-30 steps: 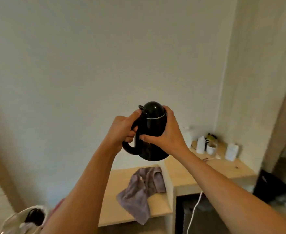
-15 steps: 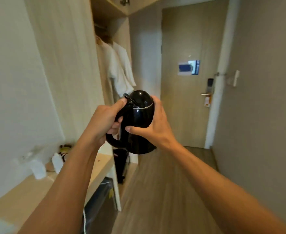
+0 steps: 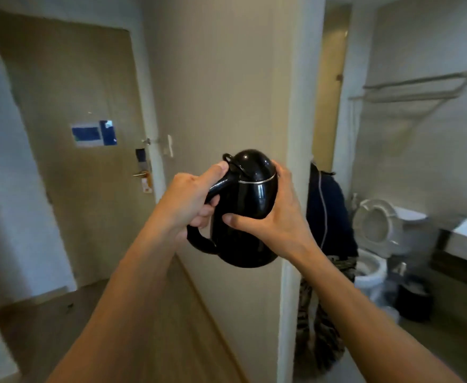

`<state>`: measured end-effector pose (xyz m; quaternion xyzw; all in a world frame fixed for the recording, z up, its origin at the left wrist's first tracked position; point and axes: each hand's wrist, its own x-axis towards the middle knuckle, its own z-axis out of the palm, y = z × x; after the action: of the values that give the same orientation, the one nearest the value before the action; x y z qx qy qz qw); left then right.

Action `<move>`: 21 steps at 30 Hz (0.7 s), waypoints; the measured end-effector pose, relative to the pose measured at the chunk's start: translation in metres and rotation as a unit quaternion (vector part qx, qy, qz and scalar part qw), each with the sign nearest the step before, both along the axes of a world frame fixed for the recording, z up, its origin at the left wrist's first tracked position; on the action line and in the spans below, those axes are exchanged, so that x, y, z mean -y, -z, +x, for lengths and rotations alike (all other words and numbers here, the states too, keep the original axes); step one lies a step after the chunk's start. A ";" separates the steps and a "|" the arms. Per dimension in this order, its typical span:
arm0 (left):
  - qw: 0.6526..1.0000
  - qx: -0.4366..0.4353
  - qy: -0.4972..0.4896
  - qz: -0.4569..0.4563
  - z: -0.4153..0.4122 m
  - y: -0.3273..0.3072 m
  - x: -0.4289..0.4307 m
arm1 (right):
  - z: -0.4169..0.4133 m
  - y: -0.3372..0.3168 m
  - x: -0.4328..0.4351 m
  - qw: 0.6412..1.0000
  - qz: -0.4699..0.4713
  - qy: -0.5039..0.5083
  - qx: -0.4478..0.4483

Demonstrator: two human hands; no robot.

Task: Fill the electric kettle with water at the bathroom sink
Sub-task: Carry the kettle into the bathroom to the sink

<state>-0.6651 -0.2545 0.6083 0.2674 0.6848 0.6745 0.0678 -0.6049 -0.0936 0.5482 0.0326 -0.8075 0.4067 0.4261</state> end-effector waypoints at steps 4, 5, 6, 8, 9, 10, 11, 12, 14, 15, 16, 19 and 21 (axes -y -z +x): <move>0.995 0.017 0.101 0.006 0.008 0.008 -0.094 | 0.039 0.008 -0.078 0.994 -0.002 0.105 0.007; 0.992 0.023 0.127 0.006 0.009 0.011 -0.117 | 0.047 0.011 -0.095 0.992 -0.006 0.128 0.009; 0.988 0.032 0.153 0.001 0.009 0.015 -0.139 | 0.055 0.015 -0.111 0.988 -0.009 0.151 0.011; 0.977 0.046 0.207 -0.022 0.008 0.023 -0.182 | 0.068 0.023 -0.142 0.981 -0.024 0.194 0.019; 0.970 0.048 0.235 -0.038 0.008 0.026 -0.204 | 0.073 0.029 -0.157 0.975 -0.030 0.218 0.023; 0.962 0.045 0.262 -0.053 0.008 0.030 -0.224 | 0.078 0.035 -0.172 0.969 -0.031 0.245 0.027; 0.954 0.039 0.289 -0.065 0.007 0.035 -0.244 | 0.082 0.041 -0.187 0.961 -0.031 0.273 0.033; 0.946 0.037 0.313 -0.074 0.008 0.040 -0.262 | 0.086 0.048 -0.200 0.953 -0.035 0.299 0.042; 0.927 0.041 0.363 -0.083 0.007 0.049 -0.296 | 0.092 0.060 -0.224 0.934 -0.049 0.349 0.051; 0.915 0.042 0.392 -0.084 0.006 0.053 -0.314 | 0.096 0.065 -0.235 0.924 -0.058 0.374 0.053; 0.902 0.043 0.421 -0.088 0.006 0.056 -0.330 | 0.100 0.070 -0.244 0.914 -0.067 0.397 0.055; 0.860 0.037 0.498 -0.109 0.005 0.068 -0.382 | 0.113 0.081 -0.271 0.886 -0.085 0.452 0.063; 0.836 0.034 0.529 -0.139 0.008 0.076 -0.414 | 0.123 0.090 -0.290 0.867 -0.092 0.484 0.070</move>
<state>-0.6572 0.1592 0.5328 0.5538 0.5227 0.4416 0.4743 -0.4823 0.1964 0.4580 -0.4302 -0.7083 0.2232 0.5132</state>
